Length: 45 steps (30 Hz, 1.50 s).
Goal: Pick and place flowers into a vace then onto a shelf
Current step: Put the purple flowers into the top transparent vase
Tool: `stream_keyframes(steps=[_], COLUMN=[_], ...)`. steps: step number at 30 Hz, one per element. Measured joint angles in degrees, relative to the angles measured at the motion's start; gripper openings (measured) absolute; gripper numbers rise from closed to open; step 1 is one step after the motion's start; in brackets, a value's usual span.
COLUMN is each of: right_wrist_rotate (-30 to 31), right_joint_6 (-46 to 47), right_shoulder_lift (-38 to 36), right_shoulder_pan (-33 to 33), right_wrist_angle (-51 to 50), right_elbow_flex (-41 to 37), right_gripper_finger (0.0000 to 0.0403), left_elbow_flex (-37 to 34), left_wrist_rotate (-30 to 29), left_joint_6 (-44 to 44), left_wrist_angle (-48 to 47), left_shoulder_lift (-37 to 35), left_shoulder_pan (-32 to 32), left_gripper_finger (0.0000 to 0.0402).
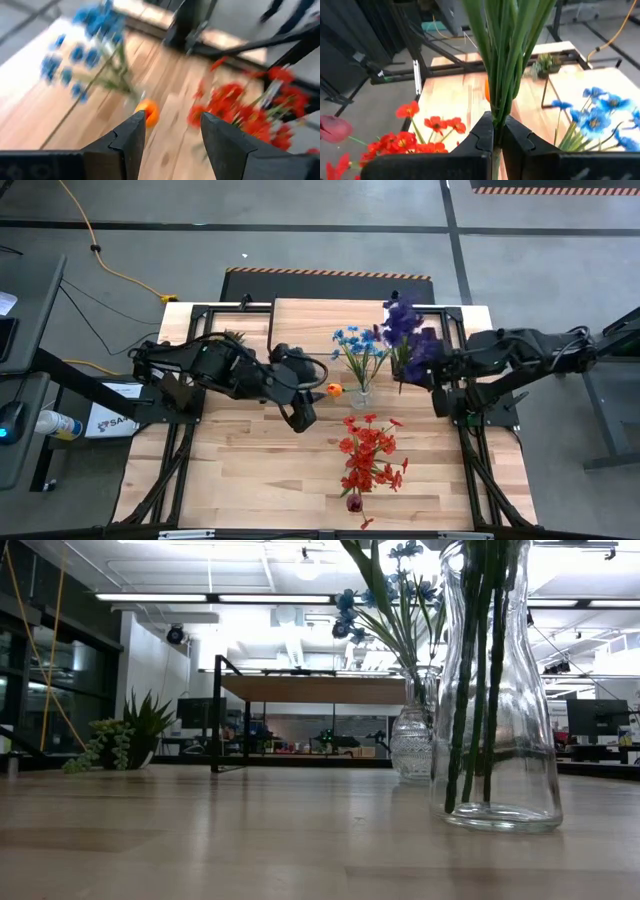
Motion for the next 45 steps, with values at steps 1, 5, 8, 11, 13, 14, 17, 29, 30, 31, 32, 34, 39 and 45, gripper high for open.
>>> stream_keyframes(steps=[1,5,8,11,13,14,17,29,30,31,32,34,39,45], right_wrist_rotate=[0.0,0.04,0.67,2.37,3.53,3.94,5.22,11.22,12.27,13.37,14.55,15.87,15.25,12.85], right_joint_6=[0.45,1.87,3.0,3.27,3.05,2.97,2.31,0.0,-0.58,-1.05,-1.65,-2.64,-5.39,-6.18], right_shoulder_lift=[-0.02,0.0,0.01,0.06,0.02,-0.02,-0.02,-1.42,-1.95,-2.46,-3.11,-4.55,-8.31,-10.37], right_shoulder_pan=[0.0,0.0,0.0,0.0,0.0,0.0,-0.01,-0.04,-0.04,-0.06,-0.1,-0.55,-2.73,-5.43], right_wrist_angle=[0.08,0.28,0.47,0.74,1.44,1.9,3.64,6.73,7.63,8.56,9.61,12.0,20.28,30.93], right_elbow_flex=[-0.66,-3.73,-6.35,-7.96,-8.64,-8.93,-9.87,-13.7,-14.36,-15.04,-15.71,-16.97,-21.01,-27.74], right_gripper_finger=[0.0007,0.0007,0.0007,0.0007,0.0007,0.0007,0.0007,0.0007,0.0007,0.0007,0.0007,0.0007,0.0007,0.0007], left_elbow_flex=[0.0,-0.27,-1.77,-3.33,-4.73,-5.42,-8.07,-26.17,-27.95,-29.86,-31.85,-35.34,-41.48,-43.23], left_wrist_rotate=[-0.02,-0.05,-0.25,-1.52,-2.34,-2.73,-3.78,-4.26,-4.28,-4.31,-4.45,-4.88,-7.57,-11.57], left_joint_6=[-1.72,-8.17,-10.62,-12.28,-13.7,-14.47,-17.7,-28.39,-30.29,-32.28,-34.22,-38.28,-47.27,-51.89], left_wrist_angle=[-2.2,-9.35,-12.07,-14.43,-15.95,-17.04,-19.51,-19.15,-19.24,-19.29,-19.36,-19.09,-18.5,-17.28], left_shoulder_lift=[0.0,0.02,0.03,0.07,0.04,0.06,0.03,-4.72,-5.39,-6.27,-7.21,-8.95,-12.53,-14.42], left_shoulder_pan=[0.0,0.0,0.0,0.0,0.0,0.0,0.0,-0.15,-0.41,-0.69,-1.1,-2.22,-5.37,-8.86], left_gripper_finger=[0.0221,0.0221,0.022,0.0221,0.022,0.0219,0.0219,0.0218,0.0218,0.0218,0.0218,0.0218,0.0218,0.0218])
